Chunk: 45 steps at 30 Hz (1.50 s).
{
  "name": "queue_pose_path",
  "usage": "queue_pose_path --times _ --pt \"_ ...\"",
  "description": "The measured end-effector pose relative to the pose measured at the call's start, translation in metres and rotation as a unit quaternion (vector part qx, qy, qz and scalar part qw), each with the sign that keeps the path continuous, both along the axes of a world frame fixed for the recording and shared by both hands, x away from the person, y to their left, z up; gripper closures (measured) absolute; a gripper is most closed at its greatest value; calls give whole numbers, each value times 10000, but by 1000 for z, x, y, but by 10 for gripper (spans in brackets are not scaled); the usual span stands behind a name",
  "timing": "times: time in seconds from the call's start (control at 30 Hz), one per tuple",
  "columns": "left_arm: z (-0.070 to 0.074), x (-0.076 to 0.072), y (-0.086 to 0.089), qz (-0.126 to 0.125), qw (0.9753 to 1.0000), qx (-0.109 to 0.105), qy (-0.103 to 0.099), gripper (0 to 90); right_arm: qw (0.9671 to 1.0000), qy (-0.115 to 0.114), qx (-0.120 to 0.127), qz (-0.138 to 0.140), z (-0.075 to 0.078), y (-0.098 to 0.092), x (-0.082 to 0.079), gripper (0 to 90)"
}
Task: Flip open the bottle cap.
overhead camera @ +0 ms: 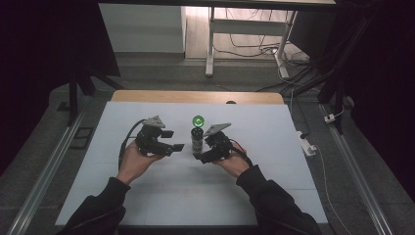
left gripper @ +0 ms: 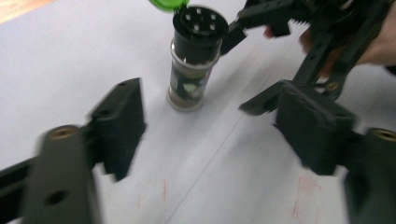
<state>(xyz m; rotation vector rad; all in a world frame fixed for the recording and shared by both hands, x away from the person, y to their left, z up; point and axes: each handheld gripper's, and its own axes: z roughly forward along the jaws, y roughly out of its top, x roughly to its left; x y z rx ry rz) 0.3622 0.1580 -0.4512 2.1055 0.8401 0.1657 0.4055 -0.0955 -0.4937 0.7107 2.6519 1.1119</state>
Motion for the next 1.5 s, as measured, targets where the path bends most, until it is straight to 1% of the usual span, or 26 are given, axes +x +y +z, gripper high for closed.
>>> queue_pose_path --times 0.07,0.1,0.17,0.2,0.33,0.47,0.57,0.63,0.7,0.8,0.9,0.97,1.07,1.17,1.37,1.5 --pt "-1 -4 0 1 10000 43 4 199 10000 43 45 -13 3 -2 -3 167" --pt "-1 -6 0 -13 9999 101 22 180 9999 67 73 -16 5 -4 -4 157" --pt "-2 -12 1 -27 9999 125 29 157 9998 131 114 -5 9 -6 -7 134" --pt "-2 -14 3 -34 9999 105 42 144 9998 182 113 -26 11 -6 -9 124" --pt "-2 -24 10 -6 9999 -20 134 100 9996 253 111 11 14 -10 -16 62" --pt "-2 -34 18 36 9997 -160 200 57 9995 276 145 46 17 -15 -26 51" --pt "-2 -42 23 60 9997 -181 173 34 9993 309 198 75 21 -20 -33 36" --pt "-2 -49 27 98 9997 -191 135 18 9992 334 181 97 23 -22 -38 22" --pt "-3 -55 32 132 9996 -219 110 7 9992 324 186 108 24 -25 -43 9" --pt "-4 -64 38 198 9996 -207 36 0 9994 293 148 99 25 -31 -51 0" --pt "-5 -73 43 245 9995 -211 -8 0 9996 255 141 49 26 -39 -58 0" --pt "-6 -80 46 282 9993 -250 1 0 9996 223 169 0 28 -45 -63 0" --pt "-7 -89 51 325 9992 -244 -3 0 9995 134 254 -91 33 -55 -70 0" --pt "-8 -98 57 391 9989 -239 -6 0 9991 93 348 -204 37 -67 -78 0" --pt "-10 -116 74 548 9976 -414 38 0 9979 50 486 -435 44 -92 -92 0" --pt "-12 -128 87 688 9966 -459 41 0 9968 78 534 -594 44 -109 -101 0"
